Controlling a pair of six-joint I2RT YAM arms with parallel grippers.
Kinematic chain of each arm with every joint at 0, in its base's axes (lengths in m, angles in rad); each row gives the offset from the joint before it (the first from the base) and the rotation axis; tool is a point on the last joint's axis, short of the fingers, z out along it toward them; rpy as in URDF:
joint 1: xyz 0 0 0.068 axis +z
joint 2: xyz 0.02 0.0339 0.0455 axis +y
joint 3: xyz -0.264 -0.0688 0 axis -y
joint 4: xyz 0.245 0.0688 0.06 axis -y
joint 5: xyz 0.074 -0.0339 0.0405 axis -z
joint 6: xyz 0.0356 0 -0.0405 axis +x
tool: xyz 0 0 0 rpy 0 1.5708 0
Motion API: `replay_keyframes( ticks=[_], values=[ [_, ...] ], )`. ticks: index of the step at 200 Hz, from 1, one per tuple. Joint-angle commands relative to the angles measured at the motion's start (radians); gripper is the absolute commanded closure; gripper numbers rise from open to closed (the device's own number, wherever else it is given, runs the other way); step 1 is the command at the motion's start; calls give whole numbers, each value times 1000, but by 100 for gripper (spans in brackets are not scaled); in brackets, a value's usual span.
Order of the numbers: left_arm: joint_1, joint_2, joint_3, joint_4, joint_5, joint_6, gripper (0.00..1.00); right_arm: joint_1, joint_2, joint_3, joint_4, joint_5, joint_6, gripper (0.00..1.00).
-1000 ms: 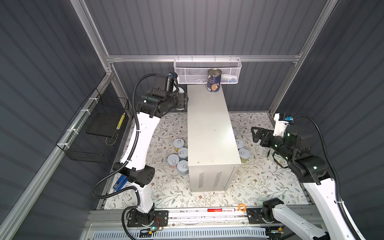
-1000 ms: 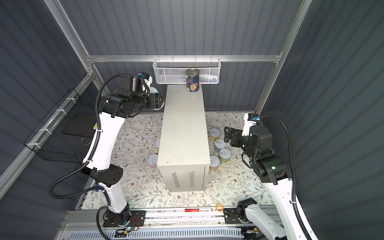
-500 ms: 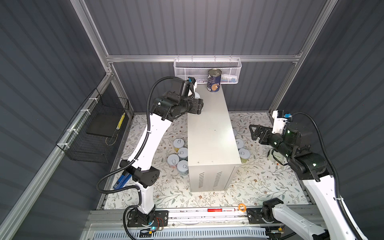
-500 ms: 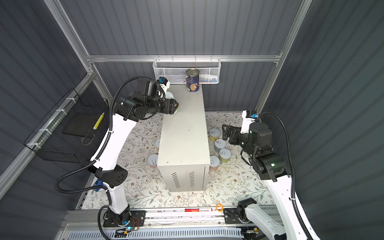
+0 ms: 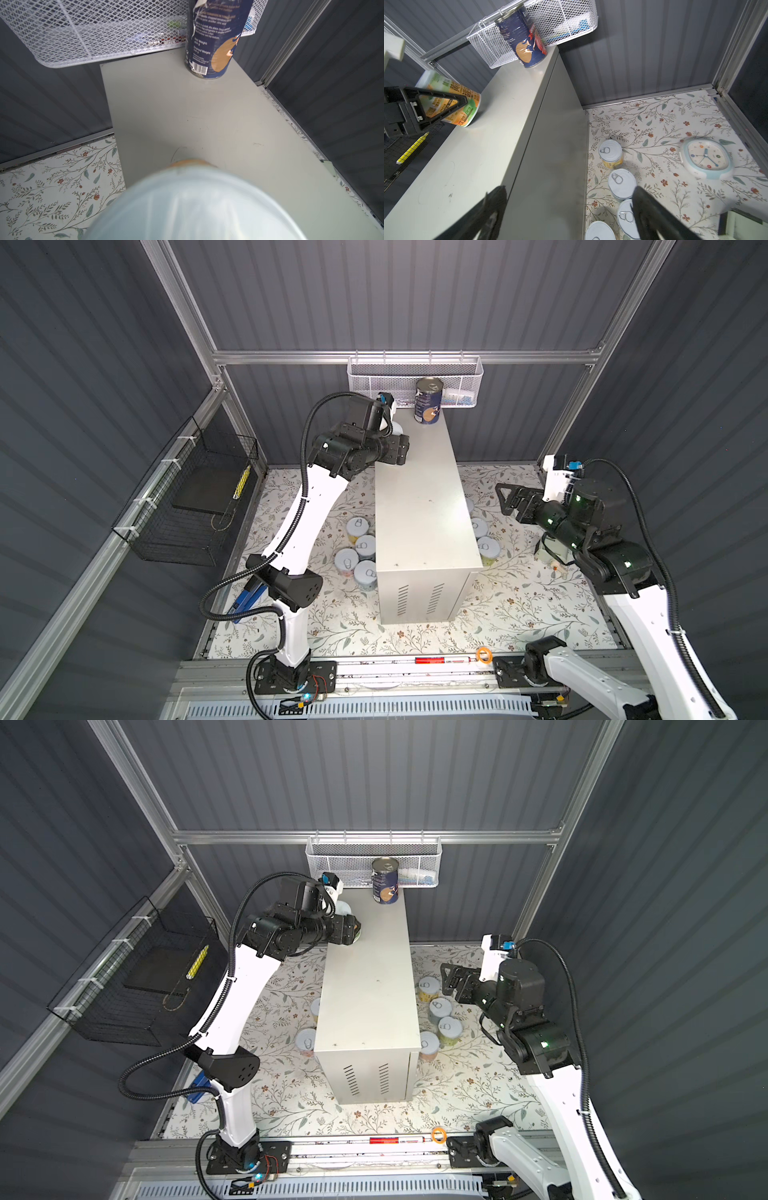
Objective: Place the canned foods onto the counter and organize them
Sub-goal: 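Lift the orange-labelled tub with the left gripper up toward the cabinet top, then set the orange tub down on the cabinet top with the left gripper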
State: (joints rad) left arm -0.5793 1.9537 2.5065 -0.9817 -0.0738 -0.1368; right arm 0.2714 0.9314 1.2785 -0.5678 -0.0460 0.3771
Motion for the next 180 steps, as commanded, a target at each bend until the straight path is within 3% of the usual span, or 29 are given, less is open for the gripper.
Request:
replay_keyframes(
  ticks=[1,100,180],
  values=[
    [-2,-9,-8,63,24,8,2,-1,0,6,36,-13,-6,5],
    [-3,-18,50,95,31,53,1,-2,14,13,38,-23,-5,5],
    [-3,-298,-201,190,-110,92,1,-2,-22,74,-45,2,-28,5]
  ],
)
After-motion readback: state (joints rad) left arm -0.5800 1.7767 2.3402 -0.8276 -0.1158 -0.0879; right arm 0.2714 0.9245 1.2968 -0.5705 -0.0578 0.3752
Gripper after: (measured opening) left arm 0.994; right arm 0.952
